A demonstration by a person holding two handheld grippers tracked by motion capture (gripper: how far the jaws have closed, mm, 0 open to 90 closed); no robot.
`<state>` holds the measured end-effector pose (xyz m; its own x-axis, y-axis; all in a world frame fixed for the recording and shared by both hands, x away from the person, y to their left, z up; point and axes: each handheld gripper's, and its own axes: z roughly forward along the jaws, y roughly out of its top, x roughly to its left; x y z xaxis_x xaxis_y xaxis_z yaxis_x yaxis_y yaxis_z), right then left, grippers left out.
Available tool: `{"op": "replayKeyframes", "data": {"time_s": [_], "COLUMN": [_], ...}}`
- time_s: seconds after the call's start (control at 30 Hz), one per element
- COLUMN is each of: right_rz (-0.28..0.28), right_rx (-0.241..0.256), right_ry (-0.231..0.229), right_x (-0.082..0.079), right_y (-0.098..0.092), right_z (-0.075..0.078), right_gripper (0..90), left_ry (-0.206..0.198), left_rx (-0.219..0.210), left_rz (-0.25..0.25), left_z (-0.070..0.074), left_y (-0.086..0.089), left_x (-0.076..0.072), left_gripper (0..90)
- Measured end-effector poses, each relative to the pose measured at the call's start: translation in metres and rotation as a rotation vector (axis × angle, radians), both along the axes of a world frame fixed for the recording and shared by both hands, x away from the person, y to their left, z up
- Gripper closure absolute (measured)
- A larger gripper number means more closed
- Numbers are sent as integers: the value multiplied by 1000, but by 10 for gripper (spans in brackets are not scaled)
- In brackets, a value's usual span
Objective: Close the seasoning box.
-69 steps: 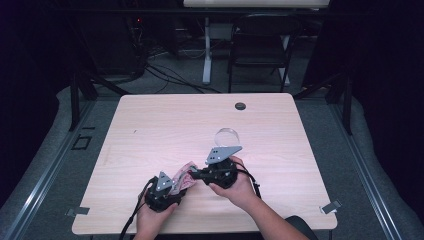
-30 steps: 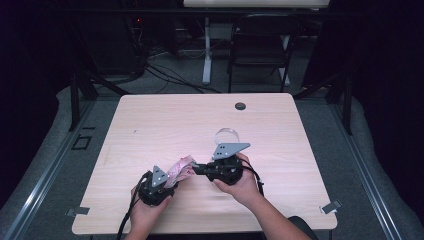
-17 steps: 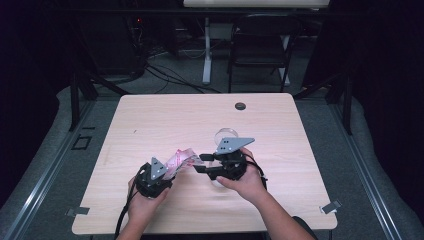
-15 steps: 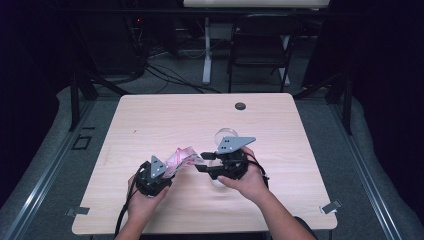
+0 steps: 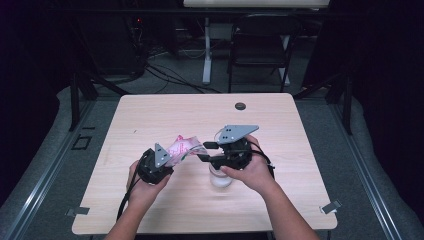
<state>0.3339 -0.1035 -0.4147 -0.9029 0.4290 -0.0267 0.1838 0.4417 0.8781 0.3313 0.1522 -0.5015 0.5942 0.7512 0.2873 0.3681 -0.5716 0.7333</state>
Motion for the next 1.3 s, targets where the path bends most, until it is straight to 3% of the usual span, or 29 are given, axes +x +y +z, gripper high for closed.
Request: {"op": "replayKeyframes", "data": {"time_s": [0.2, 0.47, 0.6, 1.0, 1.3], "right_rz": [-20, -13, -1, 20, 32], "right_rx": [7, 17, 27, 24, -5], "right_ry": [-15, 6, -8, -65, -72], "right_x": [0, 0, -3, -12, -13], "right_y": [-11, -25, -29, -30, -23], "right_z": [-1, -9, -7, 0, -5], "right_gripper": [612, 618, 618, 609, 621], "left_ry": [-20, -39, -52, -75, -91], "left_rx": [60, 86, 117, 163, 183], "left_rz": [-19, -23, -31, -43, -55], "left_z": [2, 3, 4, 9, 9], "left_y": [-7, -18, -23, -27, -33], "left_x": [4, 4, 3, 3, 0], "left_gripper": [610, 610, 610, 611, 611]}}
